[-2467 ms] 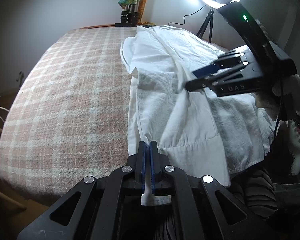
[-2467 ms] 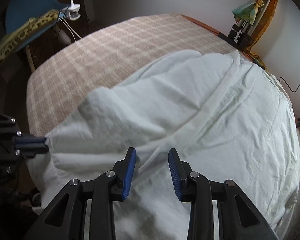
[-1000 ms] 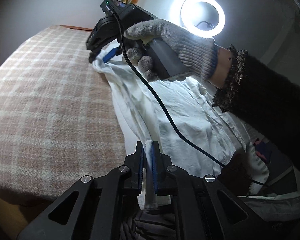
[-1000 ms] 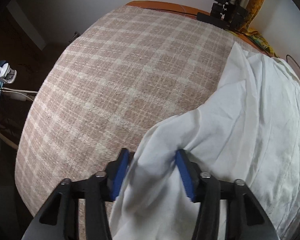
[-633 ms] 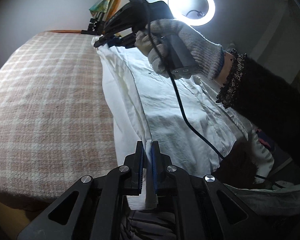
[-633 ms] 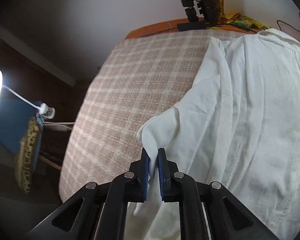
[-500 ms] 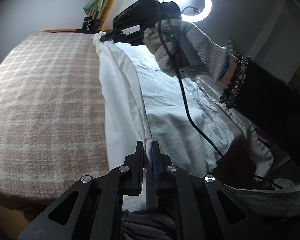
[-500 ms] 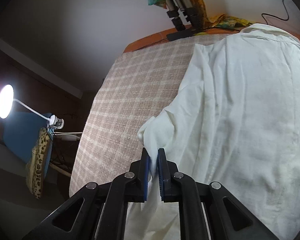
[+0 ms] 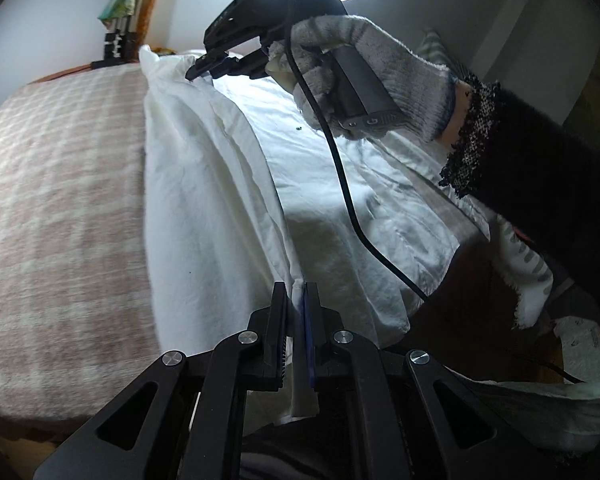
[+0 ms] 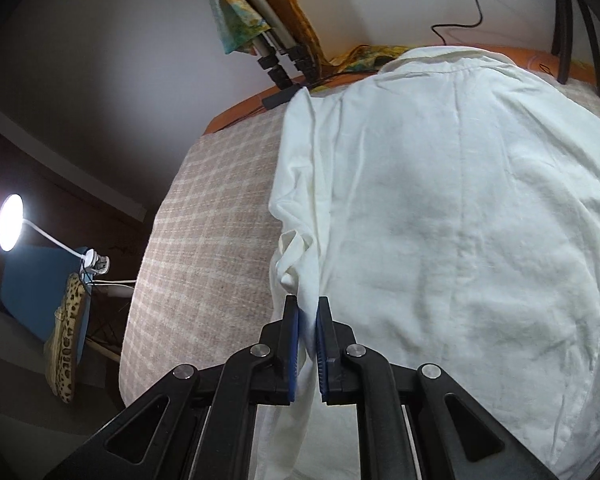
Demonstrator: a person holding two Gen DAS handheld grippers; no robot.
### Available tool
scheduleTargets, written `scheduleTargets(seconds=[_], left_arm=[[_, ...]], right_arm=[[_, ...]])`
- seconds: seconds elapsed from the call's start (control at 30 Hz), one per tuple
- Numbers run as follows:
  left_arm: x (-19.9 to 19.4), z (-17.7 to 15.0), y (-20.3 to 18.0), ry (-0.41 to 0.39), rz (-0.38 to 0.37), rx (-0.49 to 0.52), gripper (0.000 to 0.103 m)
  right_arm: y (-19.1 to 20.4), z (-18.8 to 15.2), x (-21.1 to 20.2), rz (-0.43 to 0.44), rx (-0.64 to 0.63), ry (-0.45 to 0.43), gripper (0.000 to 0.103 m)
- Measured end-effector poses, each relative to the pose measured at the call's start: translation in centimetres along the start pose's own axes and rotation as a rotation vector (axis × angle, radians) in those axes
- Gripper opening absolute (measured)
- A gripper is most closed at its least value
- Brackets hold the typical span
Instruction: Fold small clothes
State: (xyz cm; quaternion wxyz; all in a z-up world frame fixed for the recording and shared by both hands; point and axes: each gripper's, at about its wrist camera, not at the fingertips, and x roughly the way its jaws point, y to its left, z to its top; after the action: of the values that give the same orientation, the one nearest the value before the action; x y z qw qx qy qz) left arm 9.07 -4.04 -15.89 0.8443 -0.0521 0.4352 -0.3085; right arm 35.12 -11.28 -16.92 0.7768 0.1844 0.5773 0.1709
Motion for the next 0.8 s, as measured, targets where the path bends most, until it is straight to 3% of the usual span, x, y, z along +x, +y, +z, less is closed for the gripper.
scheduleTargets(seconds=[0.13, 0.23, 0.4, 0.53, 0.67, 0.8], left_arm=[[1.4, -0.1, -1.4, 0.047, 0.051, 0.055, 0.006], [1.5, -0.4, -2.1, 0.087, 0.018, 0.071, 0.012], [-2.0, -1.2, -2.1, 0.052, -0.049, 0.060, 0.013], [-4.9, -1.6, 0.3, -0.021, 0.029, -0.004, 0.013], [-5.2, -1.8, 3.5, -0.029, 0.088, -0.114, 0.013], [-4.0, -0.9, 3.1, -0.042, 0.114, -0.068, 0.013]], right_arm=[[-2.6, -0.1, 0.6, -0.002, 0.075, 0.016, 0.005], [-4.4, -0.3, 1.0, -0.007, 0.137, 0.025, 0.005], [-5.7, -0.3, 0.6, 0.011, 0.156, 0.019, 0.005], [-5.3, -0.2, 0.4, -0.013, 0.118, 0.021, 0.005], [-5.6, -0.4, 0.6, -0.057, 0.121, 0.033, 0.005], [-5.7, -0.7, 0.4, -0.077, 0.124, 0.023, 0.005]])
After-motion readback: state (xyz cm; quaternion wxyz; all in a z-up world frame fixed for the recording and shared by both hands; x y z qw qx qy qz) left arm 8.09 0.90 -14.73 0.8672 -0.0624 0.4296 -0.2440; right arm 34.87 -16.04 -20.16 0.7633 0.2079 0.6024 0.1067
